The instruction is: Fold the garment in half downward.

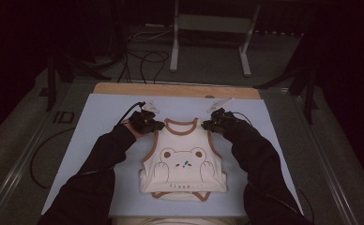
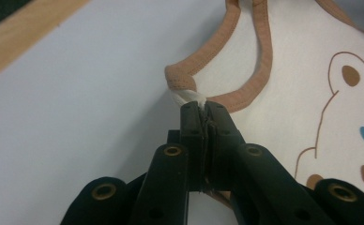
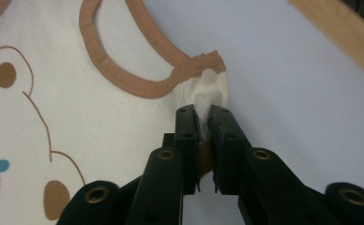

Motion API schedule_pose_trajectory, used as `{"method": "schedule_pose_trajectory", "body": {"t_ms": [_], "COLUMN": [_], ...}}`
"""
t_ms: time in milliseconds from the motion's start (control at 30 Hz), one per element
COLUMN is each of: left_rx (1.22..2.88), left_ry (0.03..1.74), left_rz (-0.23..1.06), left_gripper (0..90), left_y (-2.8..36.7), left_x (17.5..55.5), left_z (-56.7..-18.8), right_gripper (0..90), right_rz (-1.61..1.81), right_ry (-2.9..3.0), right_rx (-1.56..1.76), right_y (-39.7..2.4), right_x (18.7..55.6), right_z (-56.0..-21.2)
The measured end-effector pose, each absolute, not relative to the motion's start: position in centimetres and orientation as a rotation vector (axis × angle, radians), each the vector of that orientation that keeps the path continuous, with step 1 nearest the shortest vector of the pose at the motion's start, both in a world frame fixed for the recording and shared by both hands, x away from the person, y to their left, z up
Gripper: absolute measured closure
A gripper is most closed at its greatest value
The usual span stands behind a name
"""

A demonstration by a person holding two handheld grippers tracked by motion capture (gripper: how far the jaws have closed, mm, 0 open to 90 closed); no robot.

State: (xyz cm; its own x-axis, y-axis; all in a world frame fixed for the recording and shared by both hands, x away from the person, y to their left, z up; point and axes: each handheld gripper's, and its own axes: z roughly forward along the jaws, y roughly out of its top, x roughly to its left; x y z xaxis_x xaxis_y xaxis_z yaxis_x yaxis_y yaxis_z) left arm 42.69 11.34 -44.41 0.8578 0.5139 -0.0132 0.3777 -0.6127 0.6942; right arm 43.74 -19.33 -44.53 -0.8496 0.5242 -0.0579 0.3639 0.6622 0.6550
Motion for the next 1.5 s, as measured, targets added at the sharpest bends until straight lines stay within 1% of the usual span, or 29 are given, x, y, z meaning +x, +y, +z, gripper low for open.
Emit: {"method": "schedule_pose_trajectory", "body": {"t_ms": [233,667,967,1233,1500], "left_rx": [2.270,2.234,2.200,2.168,2.154], "left_ry": [0.613,0.590,0.587,0.568,0.561], "left_rz": [0.271,0.328,0.349,0.391,0.423], "left_gripper": [87.0,87.0,87.0,87.0,86.9], "left_y": [11.5,11.6,11.8,12.2,12.4], "left_x": [42.6,43.1,43.7,43.7,43.6], "left_z": [-42.4,-39.5,-38.0,-36.0,-35.2], "right_gripper": [82.8,82.8,82.8,82.8,82.8], "right_rz": [0.986,1.002,1.029,1.050,1.047], "right_ry": [2.591,2.512,2.470,2.420,2.397], "right_rx": [0.689,0.662,0.657,0.649,0.636], "right_y": [-19.3,-19.5,-19.3,-19.3,-19.5], "right_x": [43.4,44.0,44.5,44.8,44.5], "right_z": [-42.4,-38.7,-37.2,-35.1,-33.8]}}
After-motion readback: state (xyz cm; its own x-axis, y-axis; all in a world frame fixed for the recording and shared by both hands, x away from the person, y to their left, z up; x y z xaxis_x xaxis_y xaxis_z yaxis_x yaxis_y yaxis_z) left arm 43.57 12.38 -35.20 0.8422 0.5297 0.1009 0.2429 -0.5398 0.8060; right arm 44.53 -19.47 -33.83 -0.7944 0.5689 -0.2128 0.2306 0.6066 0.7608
